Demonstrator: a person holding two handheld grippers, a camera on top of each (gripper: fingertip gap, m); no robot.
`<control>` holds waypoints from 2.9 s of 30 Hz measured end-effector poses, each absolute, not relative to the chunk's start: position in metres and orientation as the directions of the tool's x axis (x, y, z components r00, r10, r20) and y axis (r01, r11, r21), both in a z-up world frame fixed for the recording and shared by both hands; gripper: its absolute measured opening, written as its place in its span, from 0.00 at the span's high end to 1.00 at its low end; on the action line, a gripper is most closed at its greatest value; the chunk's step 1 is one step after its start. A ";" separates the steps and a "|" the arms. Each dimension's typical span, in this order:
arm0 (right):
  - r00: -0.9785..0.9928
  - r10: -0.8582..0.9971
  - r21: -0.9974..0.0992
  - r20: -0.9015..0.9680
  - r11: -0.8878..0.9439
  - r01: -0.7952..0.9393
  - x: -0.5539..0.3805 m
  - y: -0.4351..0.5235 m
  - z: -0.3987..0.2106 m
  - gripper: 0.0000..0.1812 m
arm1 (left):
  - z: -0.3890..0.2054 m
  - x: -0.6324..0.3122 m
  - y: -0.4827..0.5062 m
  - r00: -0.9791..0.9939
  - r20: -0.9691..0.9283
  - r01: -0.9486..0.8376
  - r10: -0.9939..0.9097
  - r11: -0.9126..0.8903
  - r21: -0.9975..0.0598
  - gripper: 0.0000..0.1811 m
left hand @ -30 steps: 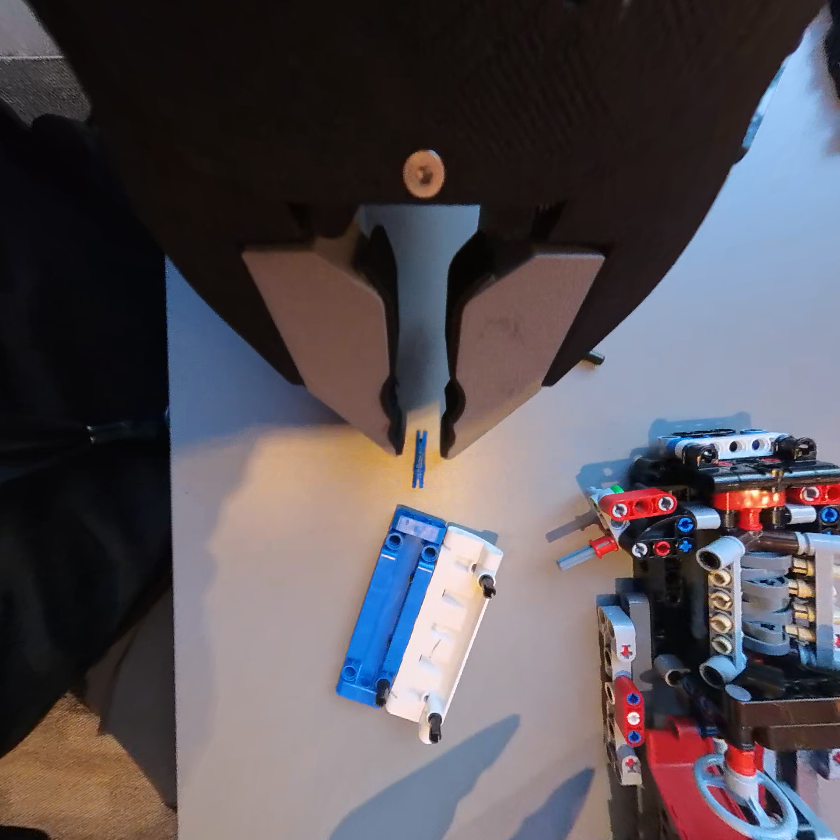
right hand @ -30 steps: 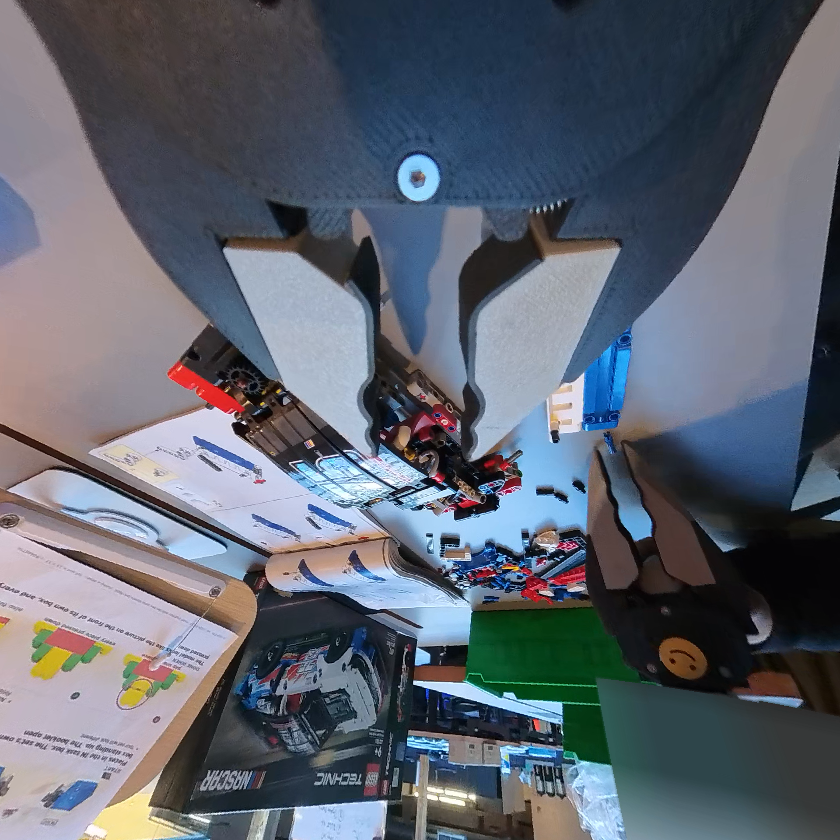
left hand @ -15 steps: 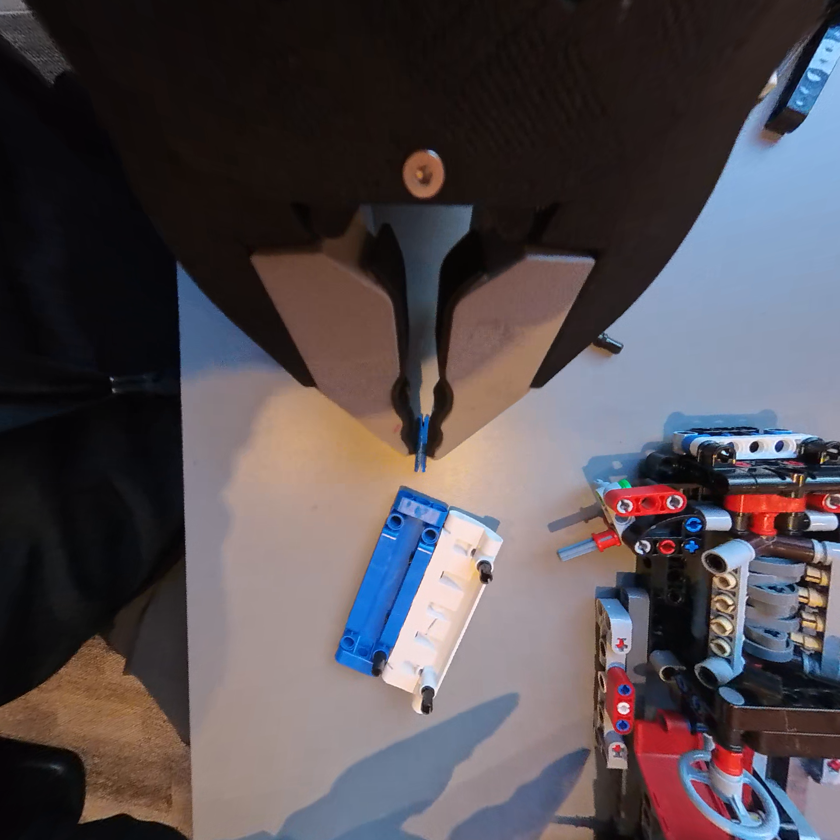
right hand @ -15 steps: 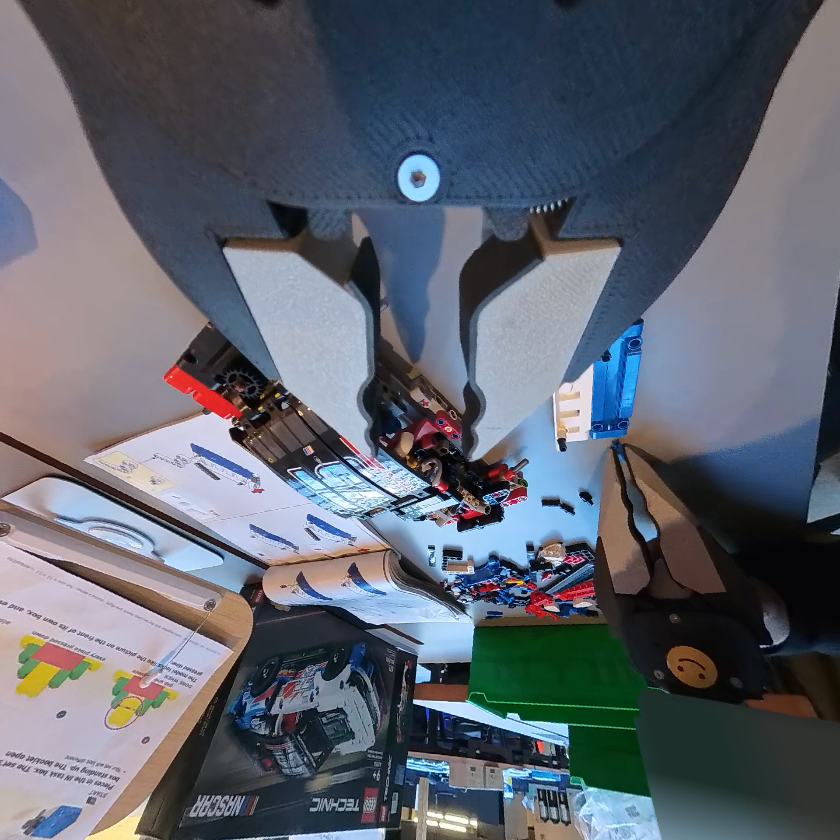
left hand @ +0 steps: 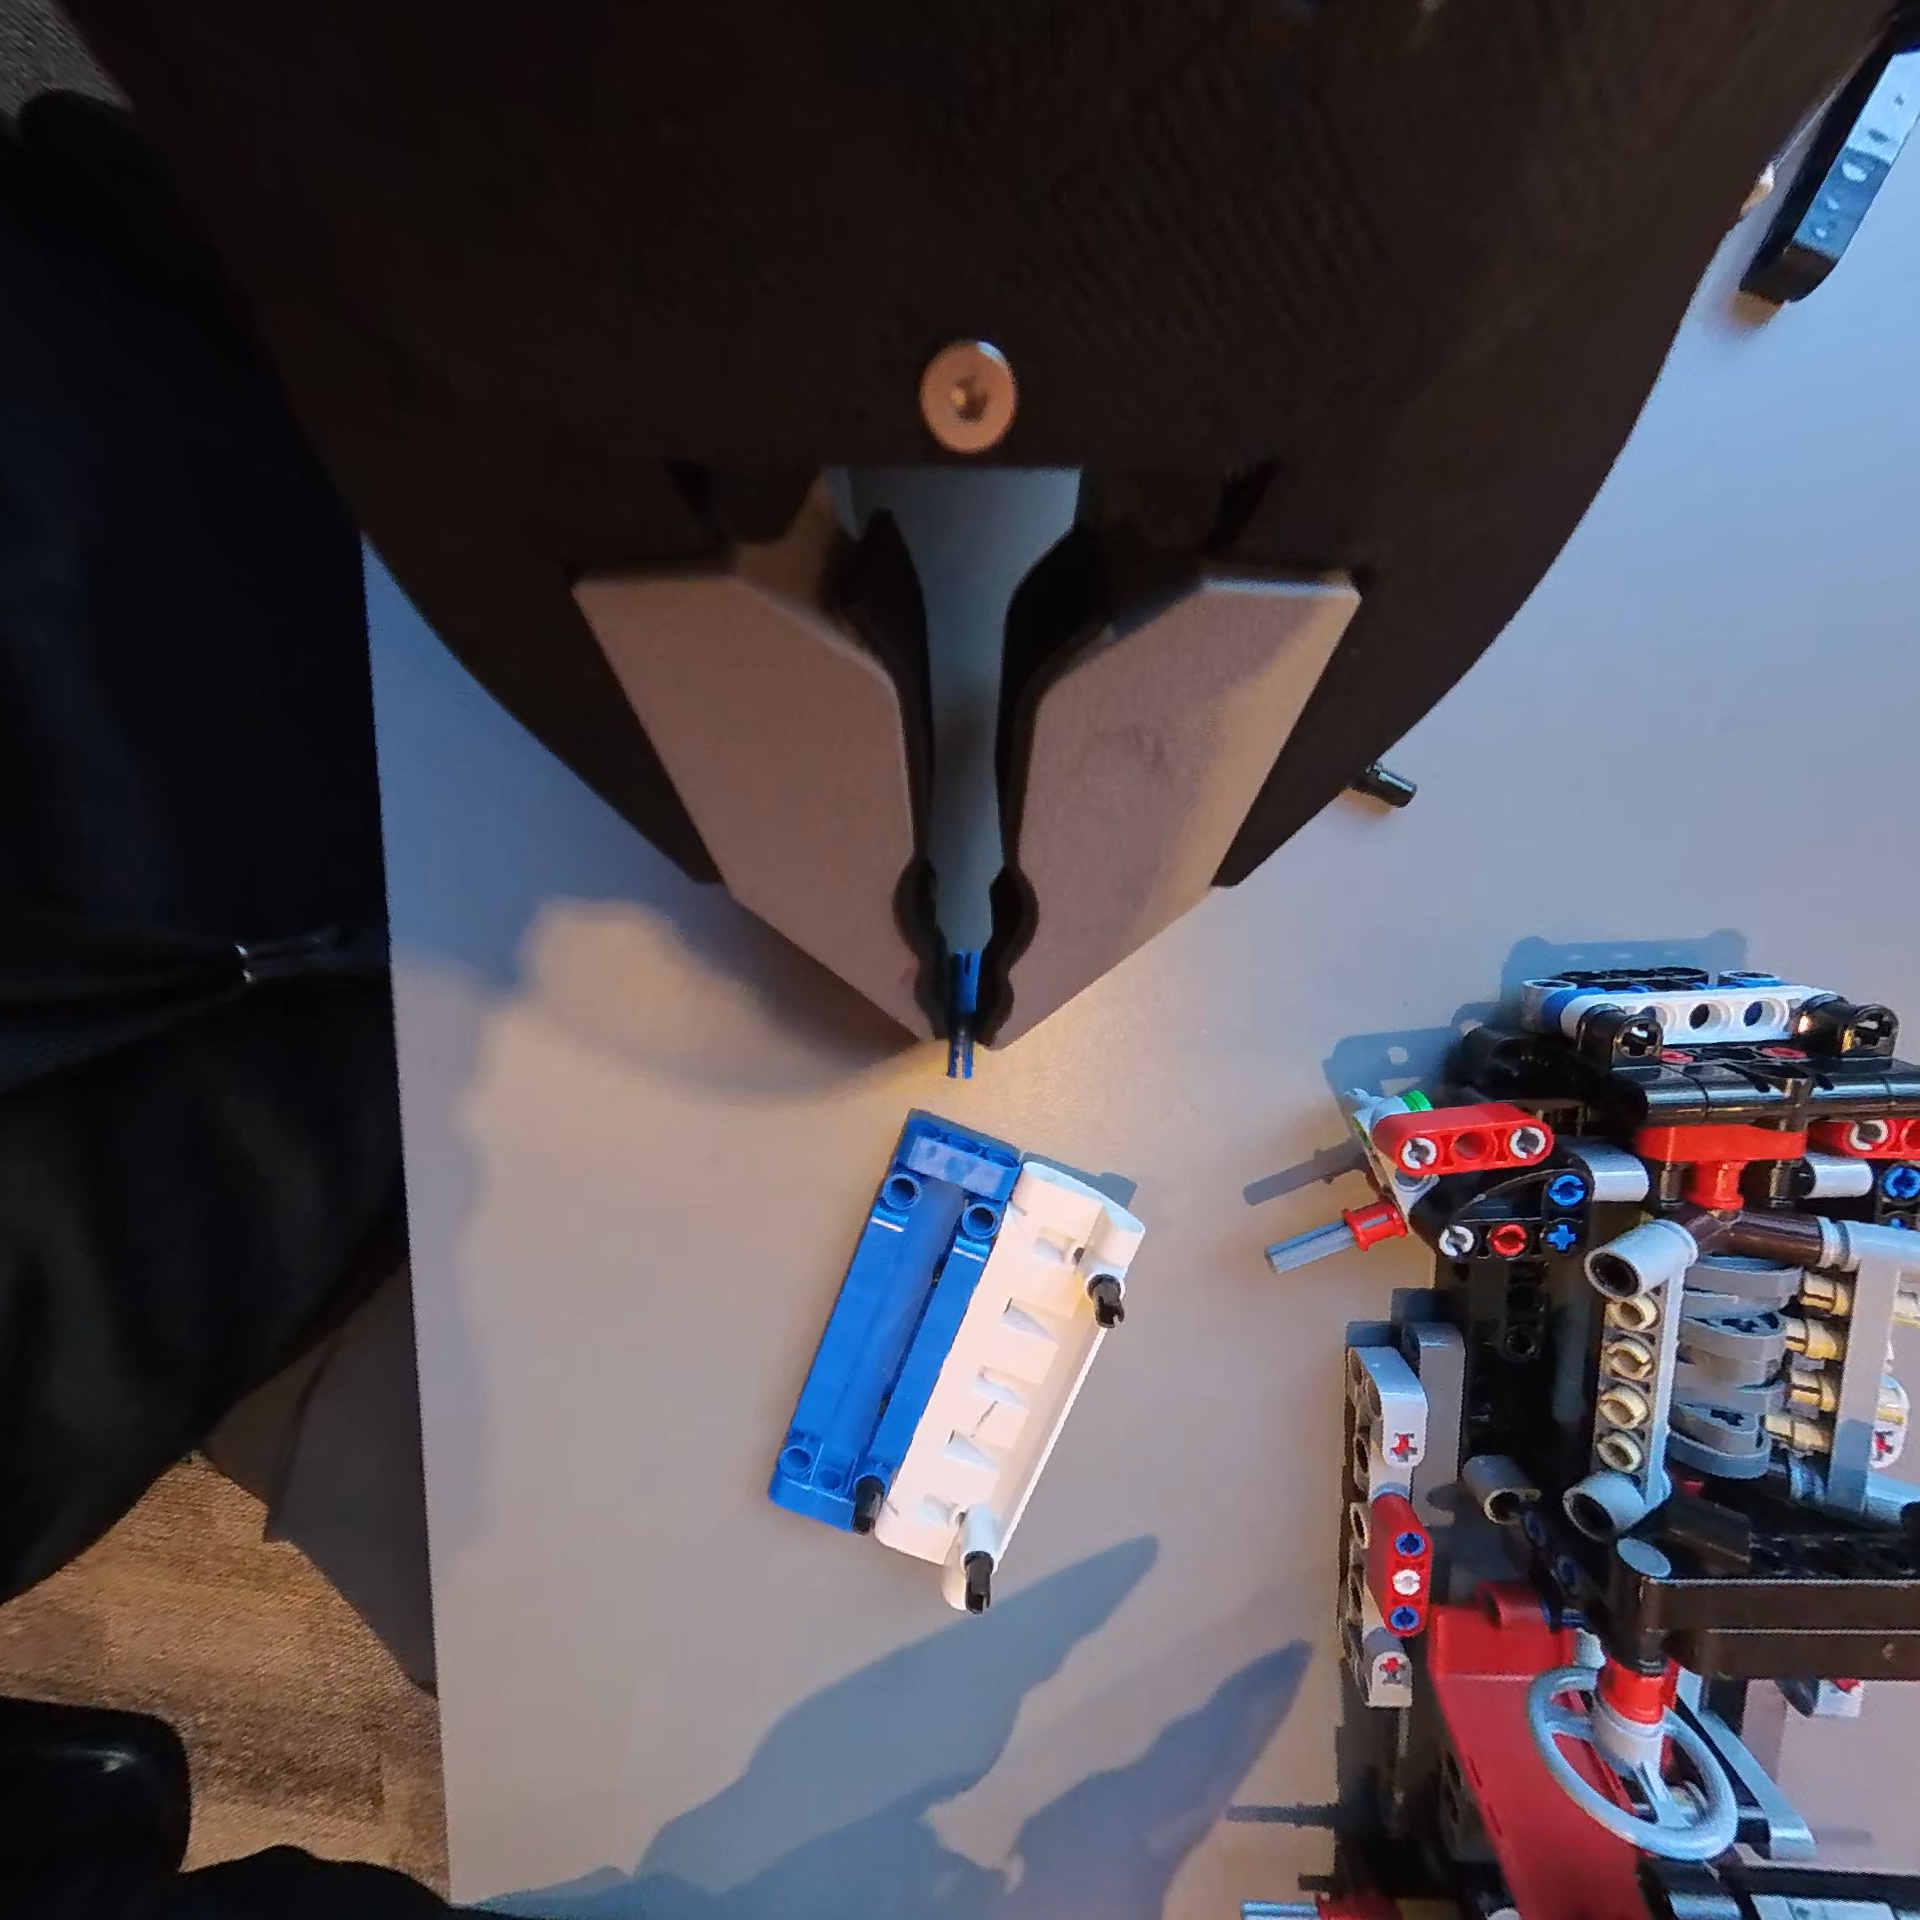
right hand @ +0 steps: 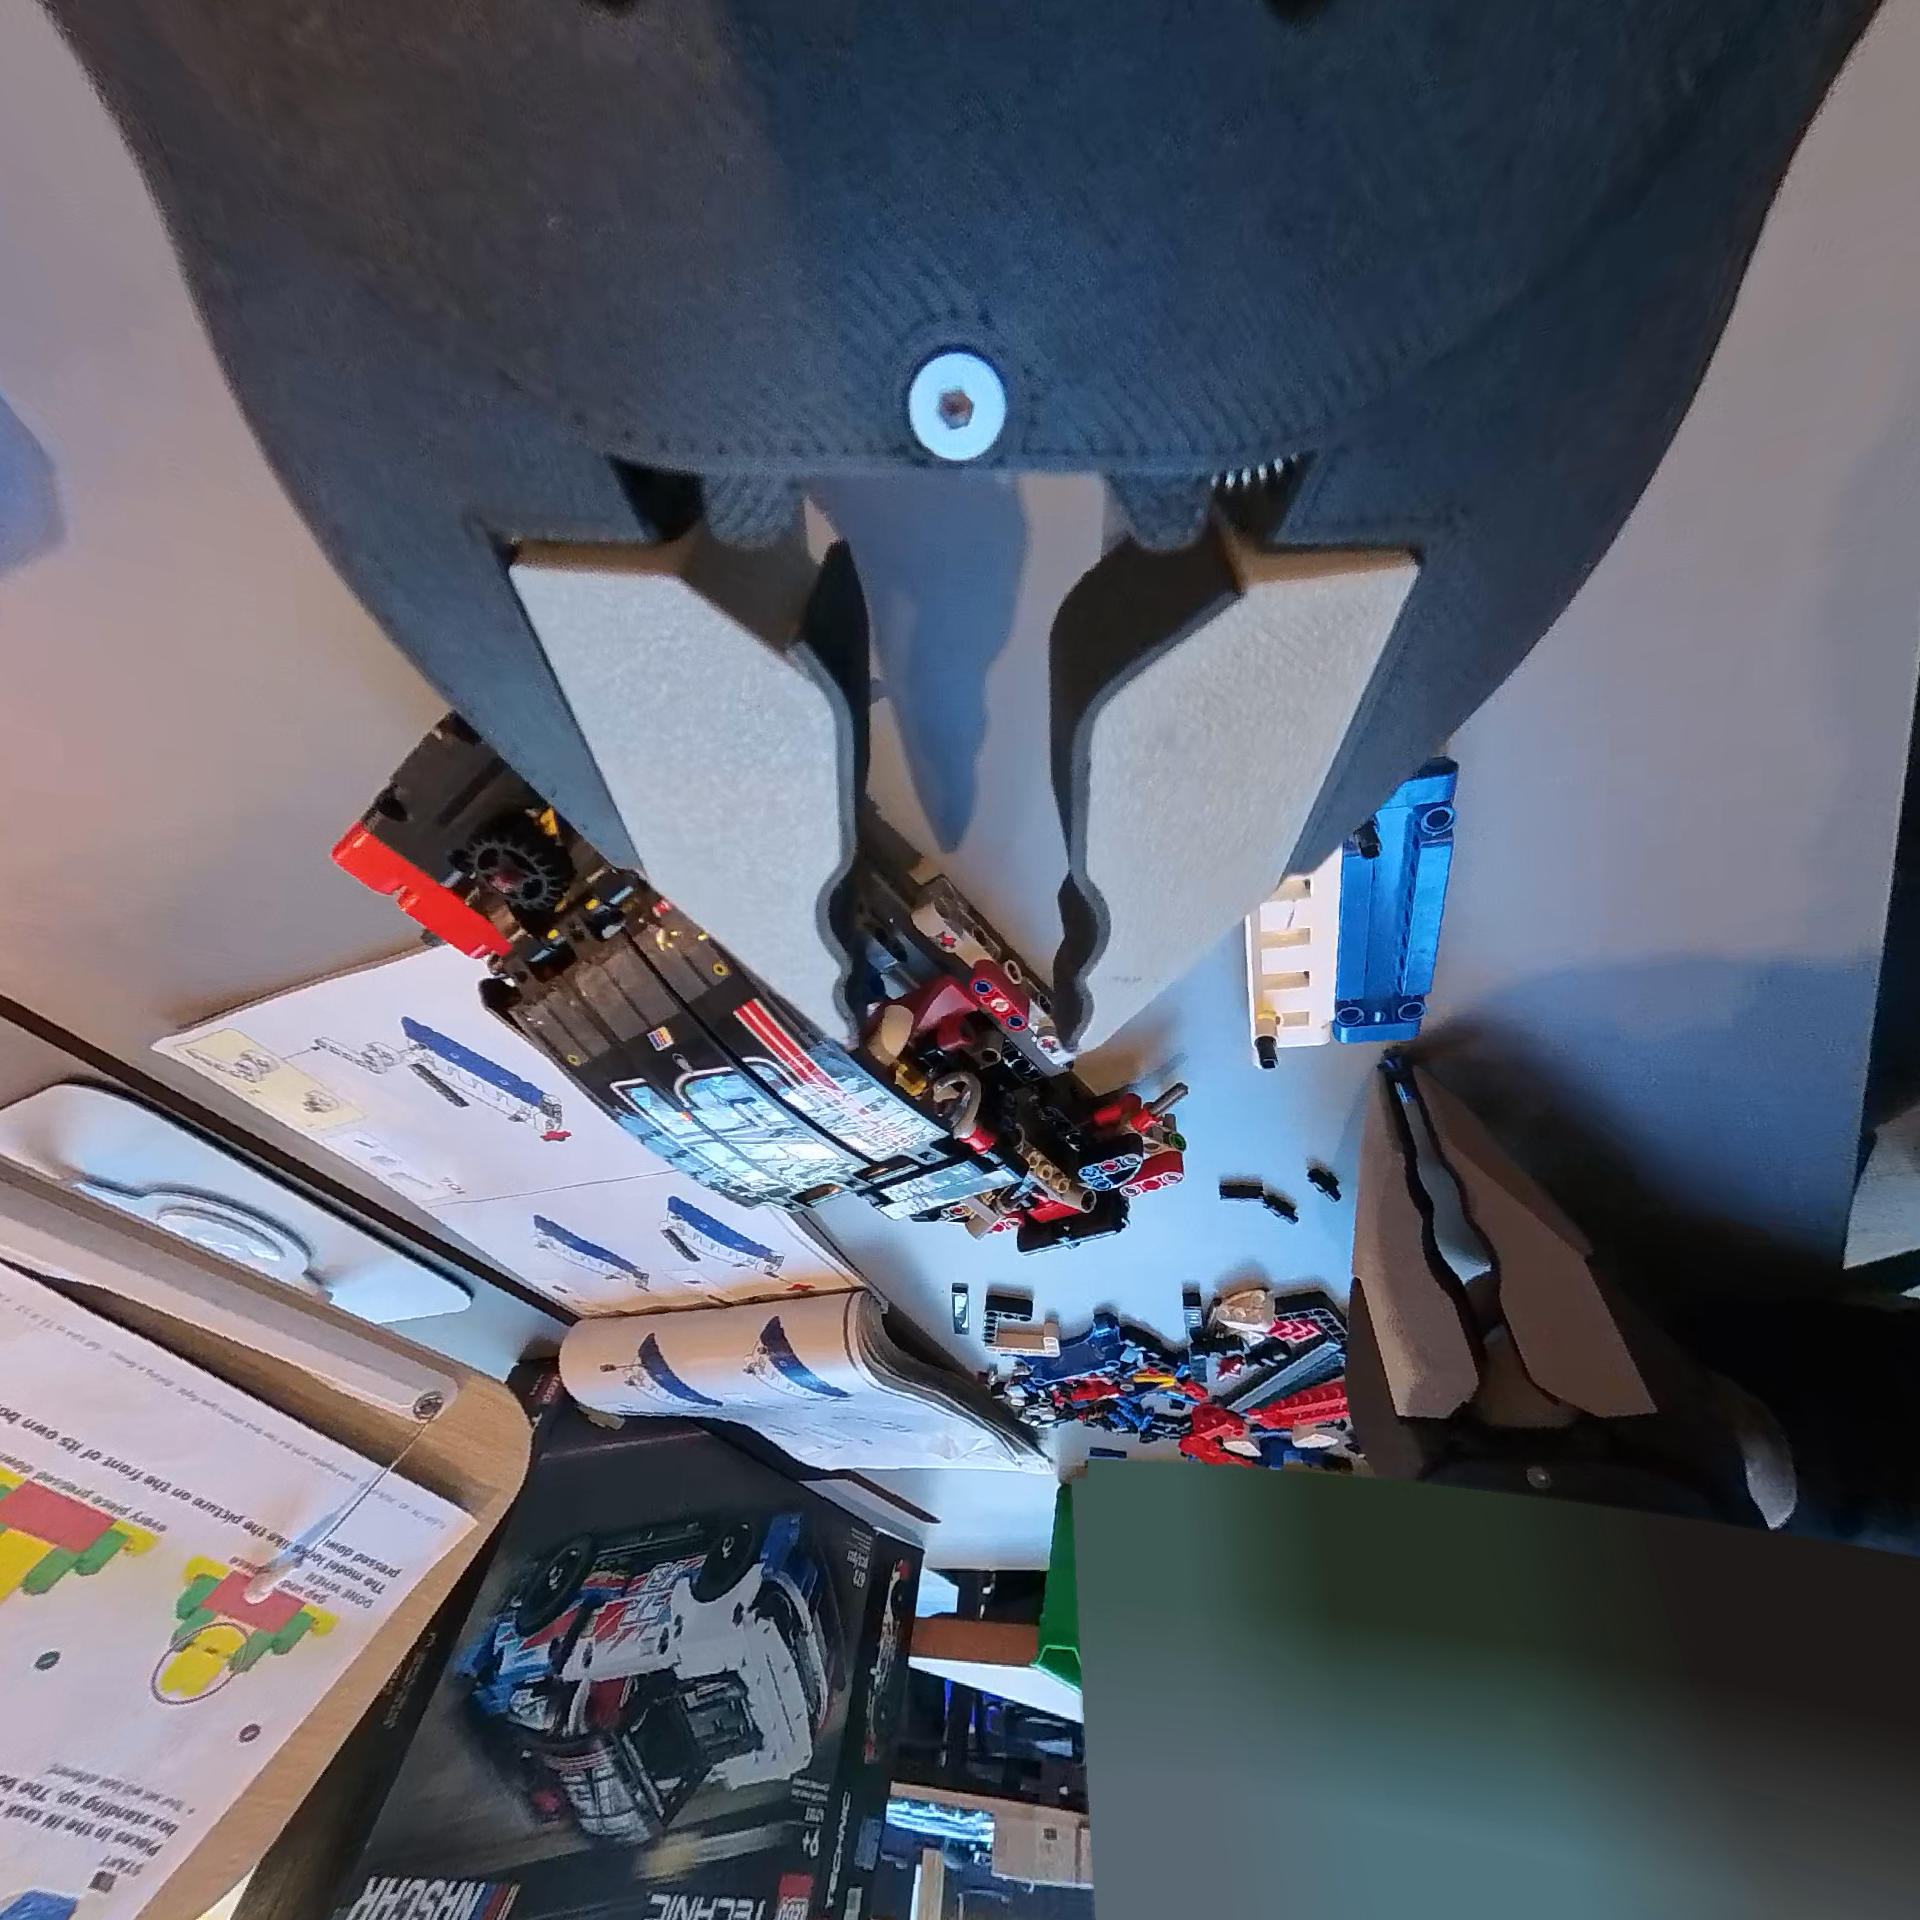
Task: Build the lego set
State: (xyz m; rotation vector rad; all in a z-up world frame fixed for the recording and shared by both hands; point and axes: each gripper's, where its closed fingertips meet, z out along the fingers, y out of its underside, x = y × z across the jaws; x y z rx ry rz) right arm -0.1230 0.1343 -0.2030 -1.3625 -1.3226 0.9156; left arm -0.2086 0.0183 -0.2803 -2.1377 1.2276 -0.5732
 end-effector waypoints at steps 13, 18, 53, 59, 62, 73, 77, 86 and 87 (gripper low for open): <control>0.225 0.960 -0.955 0.167 0.101 0.279 -0.117 0.152 -0.206 0.83 | -0.277 -0.213 0.016 0.492 -0.032 -0.634 -0.870 -0.332 -0.699 0.99; 0.329 0.917 -0.934 0.227 0.109 0.341 -0.113 0.167 -0.212 0.83 | -0.262 -0.218 0.001 0.477 -0.052 -0.597 -0.877 -0.281 -0.751 0.99; -0.158 0.983 -0.952 -0.089 -0.037 0.305 -0.226 0.012 -0.183 0.93 | -0.209 -0.236 0.016 0.581 -0.026 -0.346 -0.813 -0.219 -0.912 0.99; -0.171 0.980 -0.954 -0.107 -0.053 0.295 -0.231 0.009 -0.190 0.93 | -0.204 -0.225 0.011 0.549 -0.096 -0.362 -0.830 -0.133 -0.923 0.99; -0.178 0.981 -0.950 -0.081 -0.022 0.312 -0.231 0.006 -0.194 0.93 | -0.203 -0.221 0.009 0.540 -0.120 -0.372 -0.833 -0.108 -0.922 0.99; -0.197 0.973 -0.945 -0.122 -0.053 0.323 -0.235 0.007 -0.200 0.95 | -0.205 -0.224 0.010 0.549 -0.165 -0.404 -0.819 -0.087 -0.911 0.99; -0.202 0.972 -0.943 -0.120 -0.047 0.330 -0.237 0.008 -0.201 0.97 | -0.206 -0.225 0.011 0.554 -0.174 -0.414 -0.814 -0.089 -0.906 0.99; -0.192 0.971 -0.947 -0.143 -0.078 0.311 -0.234 0.009 -0.202 0.99 | -0.208 -0.222 0.011 0.553 -0.188 -0.431 -0.812 -0.085 -0.899 0.99; -0.179 0.974 -0.947 -0.141 -0.080 0.310 -0.233 0.011 -0.203 0.98 | -0.210 -0.222 0.012 0.554 -0.190 -0.436 -0.810 -0.088 -0.896 0.99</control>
